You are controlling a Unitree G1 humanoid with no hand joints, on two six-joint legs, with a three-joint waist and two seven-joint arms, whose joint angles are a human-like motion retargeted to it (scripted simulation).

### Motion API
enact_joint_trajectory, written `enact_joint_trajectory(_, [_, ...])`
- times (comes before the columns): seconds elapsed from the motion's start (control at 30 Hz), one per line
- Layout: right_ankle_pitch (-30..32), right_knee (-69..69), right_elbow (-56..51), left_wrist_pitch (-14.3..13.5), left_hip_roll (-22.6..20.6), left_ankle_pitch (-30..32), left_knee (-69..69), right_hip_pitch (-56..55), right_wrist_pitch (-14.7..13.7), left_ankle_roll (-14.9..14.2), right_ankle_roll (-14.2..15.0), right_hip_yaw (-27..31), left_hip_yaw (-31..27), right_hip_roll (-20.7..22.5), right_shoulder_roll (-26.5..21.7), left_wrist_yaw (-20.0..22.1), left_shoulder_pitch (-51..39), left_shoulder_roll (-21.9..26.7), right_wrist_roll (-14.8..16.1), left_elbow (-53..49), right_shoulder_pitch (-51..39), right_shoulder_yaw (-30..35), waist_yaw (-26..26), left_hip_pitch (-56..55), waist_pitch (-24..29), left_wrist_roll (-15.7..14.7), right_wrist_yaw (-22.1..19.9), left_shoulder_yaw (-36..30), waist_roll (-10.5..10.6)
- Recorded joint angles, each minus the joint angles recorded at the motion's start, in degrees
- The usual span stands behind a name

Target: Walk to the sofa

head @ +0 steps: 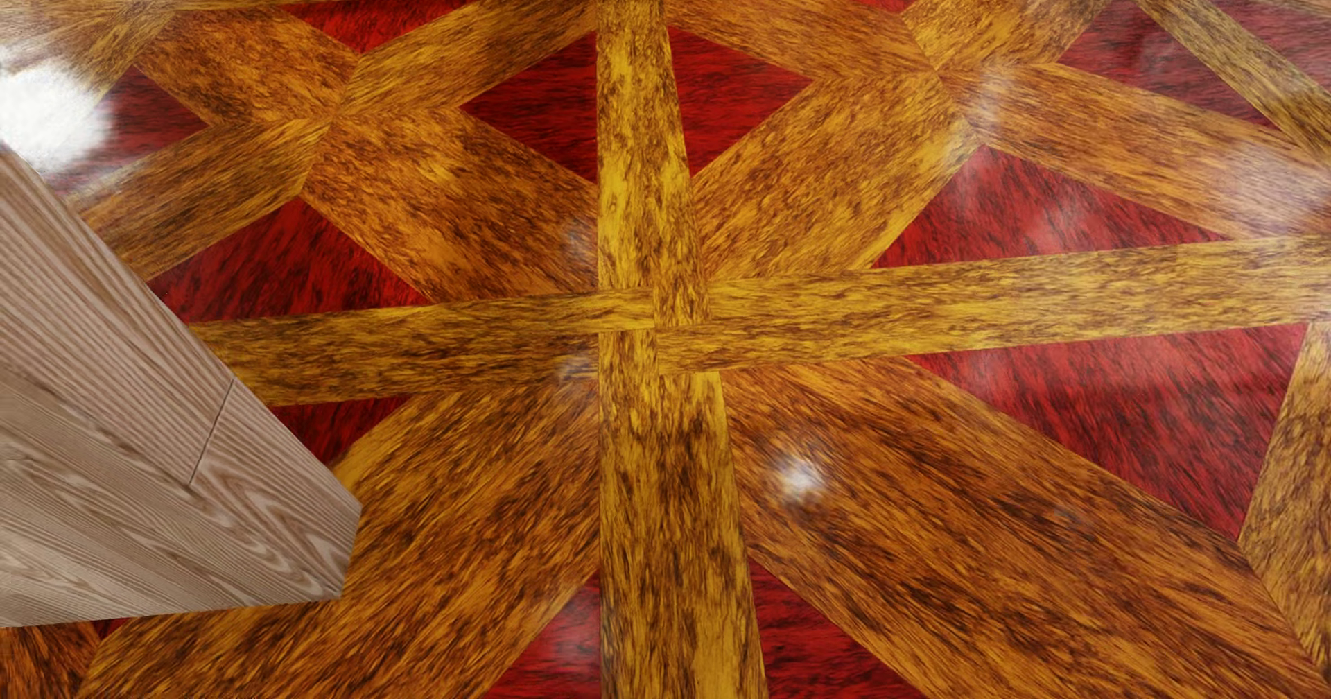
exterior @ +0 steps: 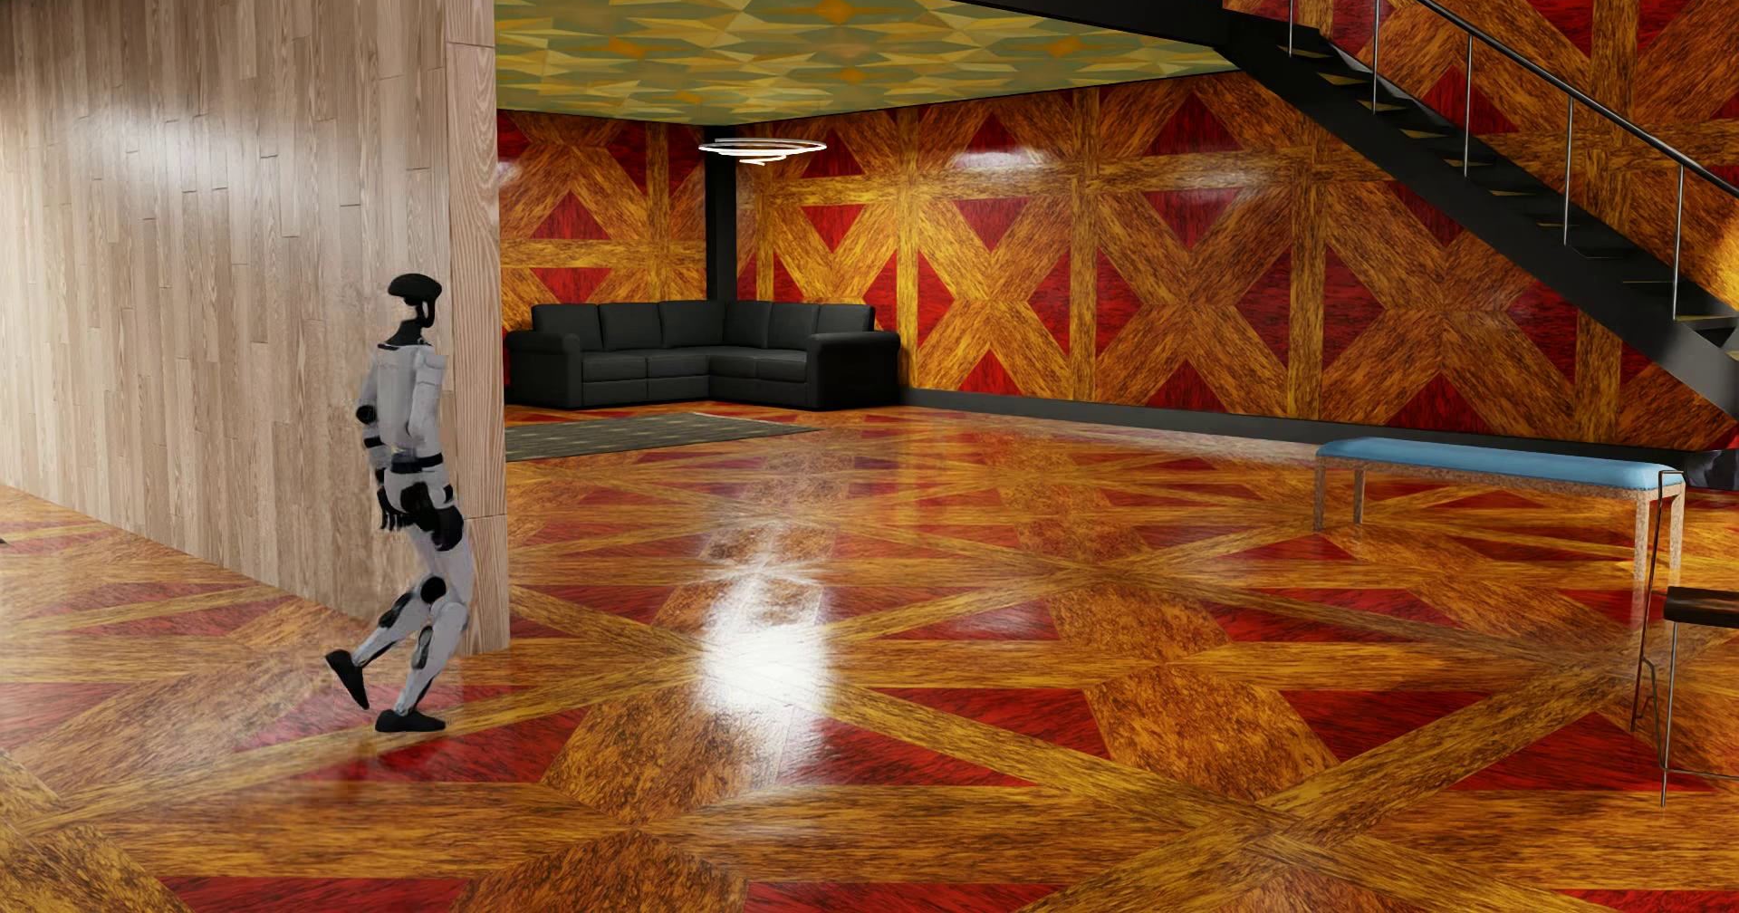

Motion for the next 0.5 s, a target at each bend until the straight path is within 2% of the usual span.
enact_joint_trajectory(0.03, [0.56,-3.75,-1.99,0.00,-0.91,3.36,-9.31,5.64,0.00,0.00,0.00,0.00,0.00,-0.50,0.03,0.00,1.72,0.65,0.00,-1.62,-0.38,-1.02,3.39,-3.16,0.37,0.00,0.00,0.94,-1.04])
enact_joint_trajectory(0.07, [1.12,-7.38,-3.94,0.00,-1.73,6.75,-20.26,9.98,0.00,0.00,0.00,0.00,0.00,-0.90,-1.03,0.00,1.92,1.30,0.00,-1.30,-1.36,-0.75,5.68,-6.38,0.37,0.00,0.00,-1.32,-1.47])
enact_joint_trajectory(0.1, [0.63,-9.79,-5.58,0.00,-1.90,6.74,-31.07,14.15,0.00,0.00,0.00,0.00,0.00,-1.10,-1.77,0.00,3.03,1.74,0.00,-1.91,-2.65,-0.88,7.50,-8.60,0.14,0.00,0.00,-1.20,-1.54])
enact_joint_trajectory(0.13, [-0.34,-11.84,-7.13,0.00,-1.89,-0.63,-40.49,17.81,0.00,0.00,0.00,0.00,0.00,-1.13,-2.45,0.00,3.51,1.58,0.00,-1.87,-3.71,-1.29,9.37,-10.32,-0.27,0.00,0.00,-0.38,-1.52])
enact_joint_trajectory(0.17, [-1.46,-12.52,-8.28,0.00,-1.54,-13.47,-46.25,20.70,0.00,0.00,0.00,0.00,0.00,-1.22,-3.16,0.00,4.23,1.82,0.00,-2.39,-4.98,-1.44,10.30,-11.75,-1.11,0.00,0.00,-1.08,-1.30])
enact_joint_trajectory(0.2, [-2.41,-12.11,-8.30,0.00,-1.49,-21.65,-46.43,22.59,0.00,0.00,0.00,0.00,0.00,-1.72,-3.41,0.00,4.54,1.59,0.00,-1.25,-6.10,-1.99,11.28,-13.12,-1.69,0.00,0.00,-1.37,-1.60])
enact_joint_trajectory(0.23, [-2.35,-11.26,-7.95,0.00,-1.28,-17.39,-46.26,24.28,0.00,0.00,0.00,0.00,0.00,-1.85,-3.26,0.00,4.75,1.87,0.00,-1.34,-6.48,-3.12,13.31,-13.92,-1.28,0.00,0.00,-2.29,-1.76])
enact_joint_trajectory(0.27, [0.20,-9.37,-7.36,0.00,-1.85,-3.55,-42.60,25.59,0.00,0.00,0.00,0.00,0.00,-2.71,-2.88,0.00,5.04,1.94,0.00,-0.97,-6.16,-4.20,14.03,-16.25,-1.64,0.00,0.00,-2.27,-2.48])
enact_joint_trajectory(0.3, [6.36,-5.86,-6.32,0.00,-2.98,7.46,-38.13,24.92,0.00,0.00,0.00,0.00,0.00,-4.18,-1.92,0.00,4.94,1.74,0.00,-0.29,-5.42,-5.21,14.39,-18.16,-2.17,0.00,0.00,-2.84,-4.02])
enact_joint_trajectory(0.33, [16.75,2.22,-4.67,0.00,-4.78,9.77,-34.26,23.77,0.00,0.00,0.00,0.00,0.00,-5.91,-0.98,0.00,4.55,1.74,0.00,0.97,-4.36,-4.73,13.06,-16.41,-1.77,0.00,0.00,-3.52,-5.24])
enact_joint_trajectory(0.37, [26.47,13.56,-2.98,0.00,-6.55,9.04,-32.61,18.28,0.00,0.00,0.00,0.00,0.00,-6.71,-0.68,0.00,3.71,1.49,0.00,1.88,-3.20,-3.89,11.11,-14.17,-2.35,0.00,0.00,-3.94,-5.33])
enact_joint_trajectory(0.4, [26.19,26.17,-2.29,0.00,-8.44,6.82,-32.65,11.14,0.00,0.00,0.00,0.00,0.00,-8.14,-0.96,0.00,3.31,1.60,0.00,0.61,-2.67,-1.67,9.18,-10.97,-2.47,0.00,0.00,-2.79,-5.77])
enact_joint_trajectory(0.43, [18.30,34.69,-2.53,0.00,-9.40,2.96,-35.10,6.27,0.00,0.00,0.00,0.00,0.00,-8.71,-0.85,0.00,2.23,1.42,0.00,0.09,-2.08,-1.12,6.34,-4.56,-1.17,0.00,0.00,-1.29,-5.62])
enact_joint_trajectory(0.5, [7.33,37.50,-1.80,0.00,-8.44,-5.71,-39.50,-4.51,0.00,0.00,0.00,0.00,0.00,-7.12,-0.91,0.00,-1.42,1.45,0.00,-0.66,-0.82,0.08,-0.40,6.42,-0.34,0.00,0.00,0.15,-3.20])
